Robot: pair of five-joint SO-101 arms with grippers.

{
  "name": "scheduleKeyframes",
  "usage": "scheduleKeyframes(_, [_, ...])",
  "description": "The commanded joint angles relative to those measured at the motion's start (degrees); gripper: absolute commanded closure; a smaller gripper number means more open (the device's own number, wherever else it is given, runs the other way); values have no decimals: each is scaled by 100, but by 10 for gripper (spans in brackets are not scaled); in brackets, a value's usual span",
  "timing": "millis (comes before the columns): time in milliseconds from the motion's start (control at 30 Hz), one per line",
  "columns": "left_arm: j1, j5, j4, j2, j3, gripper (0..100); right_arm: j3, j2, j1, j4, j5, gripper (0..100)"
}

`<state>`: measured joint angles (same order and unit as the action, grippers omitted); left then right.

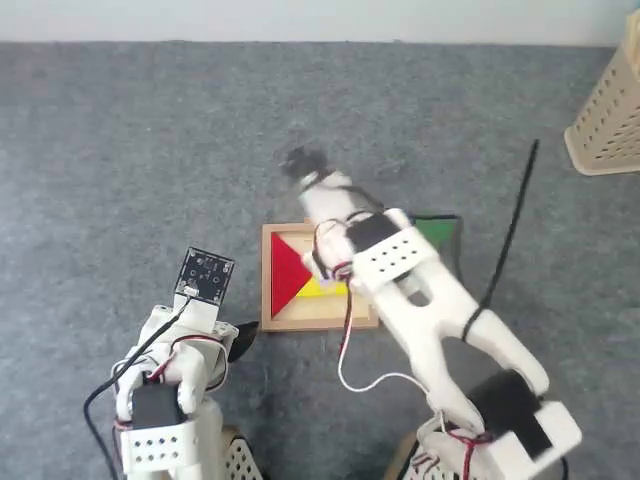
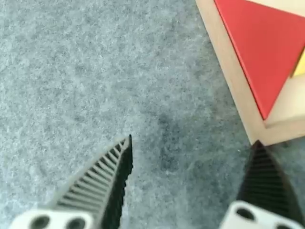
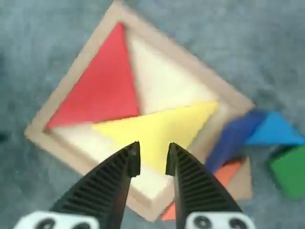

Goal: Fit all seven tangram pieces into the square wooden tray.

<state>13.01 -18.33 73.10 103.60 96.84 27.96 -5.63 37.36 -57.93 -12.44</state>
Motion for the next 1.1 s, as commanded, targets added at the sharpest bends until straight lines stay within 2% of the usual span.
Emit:
scheduleKeyframes(0, [-26, -26, 0, 79, -31, 647, -308, 127, 347, -145, -1609, 853])
scheduleKeyframes(167, [-26, -26, 0, 79, -31, 647, -325, 268, 787, -347, -2708, 758])
scheduleKeyframes(267, [-26, -26, 0, 79, -31, 647, -220, 338, 945, -180, -3033, 750])
scheduleKeyframes(633, [-26, -26, 0, 79, -31, 647, -105, 1033, 954, 409, -3095, 750])
scheduleKeyframes(967, [-26, -26, 0, 79, -31, 647, -62, 1323, 936, 347, -3095, 750])
scheduleKeyframes(1067, [-26, -26, 0, 79, -31, 647, -70, 1341, 743, 171, -3103, 750])
